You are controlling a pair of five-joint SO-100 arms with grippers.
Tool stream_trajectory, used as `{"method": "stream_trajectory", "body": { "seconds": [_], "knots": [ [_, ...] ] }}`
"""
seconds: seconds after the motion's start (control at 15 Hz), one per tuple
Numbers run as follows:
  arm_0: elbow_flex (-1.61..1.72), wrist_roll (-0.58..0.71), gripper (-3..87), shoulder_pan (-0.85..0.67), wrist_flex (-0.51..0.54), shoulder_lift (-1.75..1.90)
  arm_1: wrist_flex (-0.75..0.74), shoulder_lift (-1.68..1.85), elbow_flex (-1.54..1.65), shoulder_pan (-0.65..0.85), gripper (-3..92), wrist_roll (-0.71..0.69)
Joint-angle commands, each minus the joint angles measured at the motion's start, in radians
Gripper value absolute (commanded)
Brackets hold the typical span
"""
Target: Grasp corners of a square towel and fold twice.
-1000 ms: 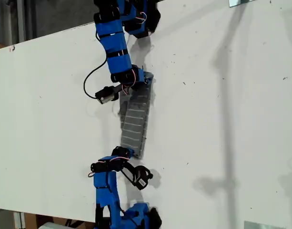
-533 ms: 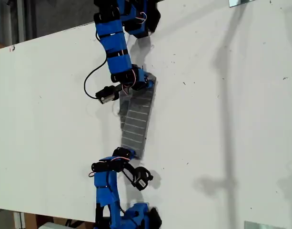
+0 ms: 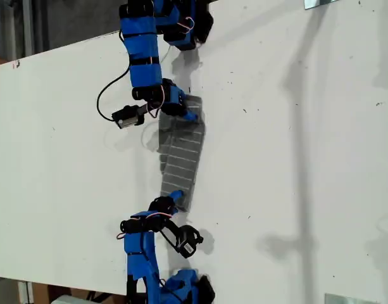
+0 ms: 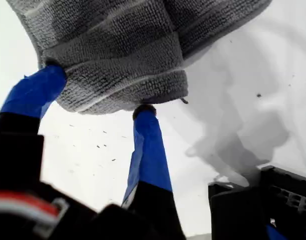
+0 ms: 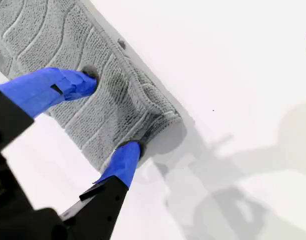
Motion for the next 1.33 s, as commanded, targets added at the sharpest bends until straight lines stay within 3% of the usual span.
{"method": "stream_trajectory", "body": {
  "seconds": [0.0,0.67,1.0,1.27],
  "knots": [
    [-0.005,0.005,24.1,-0.018,-0.009,0.057,-0.023,0.127,0.057,0.043,25.5,-0.012],
    [-0.006,-0.002,23.0,-0.020,-0.028,0.049,-0.218,0.118,0.295,0.144,26.8,-0.057],
    [0.061,-0.009,22.8,-0.020,-0.060,0.071,-0.219,-0.238,0.014,0.112,27.5,-0.133],
    [0.546,0.012,22.5,-0.213,-0.287,0.411,-0.221,-0.405,-0.121,0.141,24.0,-0.187]
  ]
}}
